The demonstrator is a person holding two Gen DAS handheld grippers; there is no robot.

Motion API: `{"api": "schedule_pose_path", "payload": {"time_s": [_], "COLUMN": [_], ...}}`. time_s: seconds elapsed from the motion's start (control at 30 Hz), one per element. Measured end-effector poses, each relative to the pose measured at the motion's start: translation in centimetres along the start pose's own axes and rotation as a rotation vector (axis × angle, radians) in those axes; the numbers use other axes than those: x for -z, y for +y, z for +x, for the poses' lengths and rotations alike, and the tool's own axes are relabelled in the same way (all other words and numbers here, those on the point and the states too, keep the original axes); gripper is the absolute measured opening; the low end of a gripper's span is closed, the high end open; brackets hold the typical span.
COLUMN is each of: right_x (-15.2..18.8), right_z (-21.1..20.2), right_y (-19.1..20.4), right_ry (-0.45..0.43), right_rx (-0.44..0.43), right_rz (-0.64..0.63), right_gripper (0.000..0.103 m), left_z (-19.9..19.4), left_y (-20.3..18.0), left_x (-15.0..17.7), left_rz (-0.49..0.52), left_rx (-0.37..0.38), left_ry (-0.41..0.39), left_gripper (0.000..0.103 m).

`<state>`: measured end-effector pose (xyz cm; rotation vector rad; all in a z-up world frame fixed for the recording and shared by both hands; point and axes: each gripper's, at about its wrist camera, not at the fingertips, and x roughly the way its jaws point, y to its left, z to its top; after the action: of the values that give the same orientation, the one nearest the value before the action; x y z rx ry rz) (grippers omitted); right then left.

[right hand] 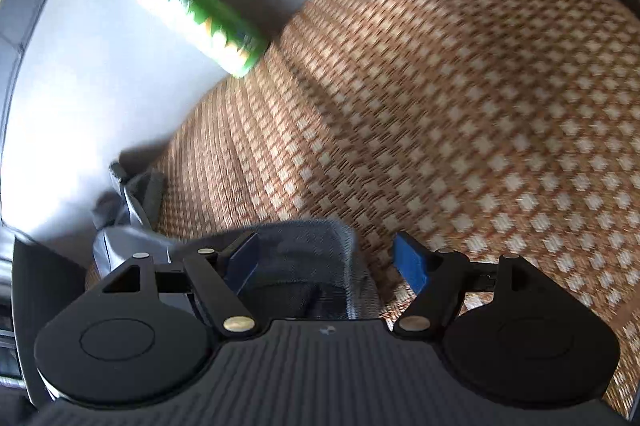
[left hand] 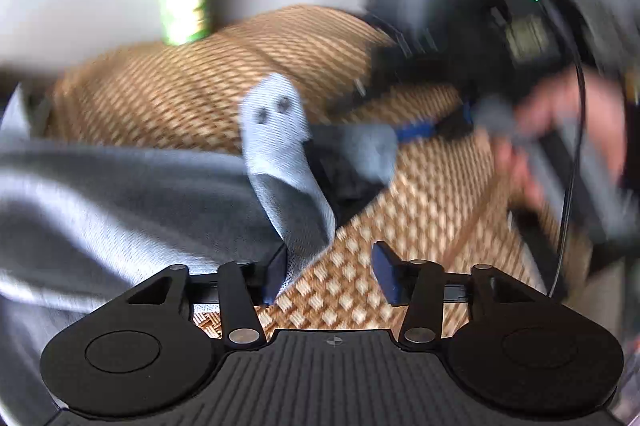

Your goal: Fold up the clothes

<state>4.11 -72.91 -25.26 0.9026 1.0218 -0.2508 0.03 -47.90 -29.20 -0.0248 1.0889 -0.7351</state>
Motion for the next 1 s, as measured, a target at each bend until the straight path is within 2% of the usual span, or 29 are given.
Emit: {"api": "schedule_pose_path", "payload": {"time_s": [0.03, 0.07, 0.1, 0.13, 0.17, 0.23, 0.27, 0.3, 0.33, 0.4, 0.43, 0.5, 0.53, 0.6, 0.67, 0.77, 0.87, 0.93, 1.0], "right_x": [-0.1, -0.2, -0.3, -0.4, -0.5, 0.0, 0.6, 1.4, 2.2, 4.0, 4.9, 6.2, 6.8, 7.4, 7.1, 6.1, 5.8, 6.0, 6.3], "right_z": [0.6, 1.1, 1.0, 0.1, -1.0, -4.5, -6.3, -7.5, -8.1, -7.4, -6.8, -6.1, -6.1, -6.8, -7.2, -6.6, -4.7, -3.6, -2.9], "right_y": [0.1, 0.2, 0.3, 0.7, 1.1, 1.6, 1.3, 0.7, -0.1, -2.4, -3.7, -6.0, -6.9, -7.0, -5.4, -2.3, -0.4, -0.9, -1.5], "right_ry": [0.022, 0.042, 0.039, -0.006, -0.059, -0.196, -0.242, -0.260, -0.244, -0.136, -0.075, -0.002, 0.011, -0.031, -0.084, -0.135, -0.121, -0.108, -0.098], "right_rx": [-0.001, -0.003, -0.018, -0.056, -0.104, -0.235, -0.276, -0.280, -0.237, -0.047, 0.050, 0.180, 0.213, 0.177, 0.127, 0.081, 0.180, 0.245, 0.239], "right_rz": [-0.010, -0.017, -0.025, -0.044, -0.075, -0.181, -0.229, -0.274, -0.316, -0.365, -0.362, -0.288, -0.250, -0.200, -0.206, -0.306, -0.397, -0.368, -0.311], "right_gripper": [0.055, 0.012, 0.005, 0.005, 0.005, 0.005, 0.005, 0.005, 0.005, 0.011, 0.027, 0.046, 0.046, 0.051, 0.063, 0.073, 0.073, 0.073, 0.073], "left_z": [0.5, 1.0, 1.2, 1.4, 1.6, 1.1, 0.8, 0.8, 1.1, 1.7, 1.8, 1.5, 1.2, 0.7, 0.1, -0.9, -2.2, -2.8, -3.4], "left_y": [0.6, 1.1, 1.4, 1.6, 1.8, 1.0, 0.5, 0.2, 0.3, 0.5, 0.6, 0.7, 0.9, 1.4, 2.1, 3.4, 4.8, 5.5, 6.1], "left_x": [-0.4, -0.7, -0.8, -0.8, -0.8, -0.3, 0.3, 1.0, 1.8, 3.1, 3.7, 4.8, 5.1, 5.5, 5.7, 5.7, 5.7, 5.5, 5.6], "left_rz": [-0.033, -0.066, -0.086, -0.099, -0.113, -0.058, -0.020, -0.008, -0.020, -0.046, -0.049, -0.046, -0.052, -0.072, -0.098, -0.167, -0.223, -0.240, -0.254], "left_rx": [-0.014, -0.027, -0.014, 0.010, 0.035, 0.065, 0.066, 0.074, 0.091, 0.109, 0.101, 0.088, 0.087, 0.080, 0.066, 0.038, 0.026, 0.010, -0.017], "left_ry": [0.001, 0.001, 0.013, 0.028, 0.044, 0.045, 0.046, 0.064, 0.100, 0.164, 0.183, 0.199, 0.205, 0.207, 0.193, 0.156, 0.116, 0.092, 0.073], "left_gripper": [0.063, 0.060, 0.053, 0.041, 0.025, 0.026, 0.027, 0.028, 0.028, 0.029, 0.031, 0.044, 0.047, 0.049, 0.049, 0.051, 0.052, 0.054, 0.055]}}
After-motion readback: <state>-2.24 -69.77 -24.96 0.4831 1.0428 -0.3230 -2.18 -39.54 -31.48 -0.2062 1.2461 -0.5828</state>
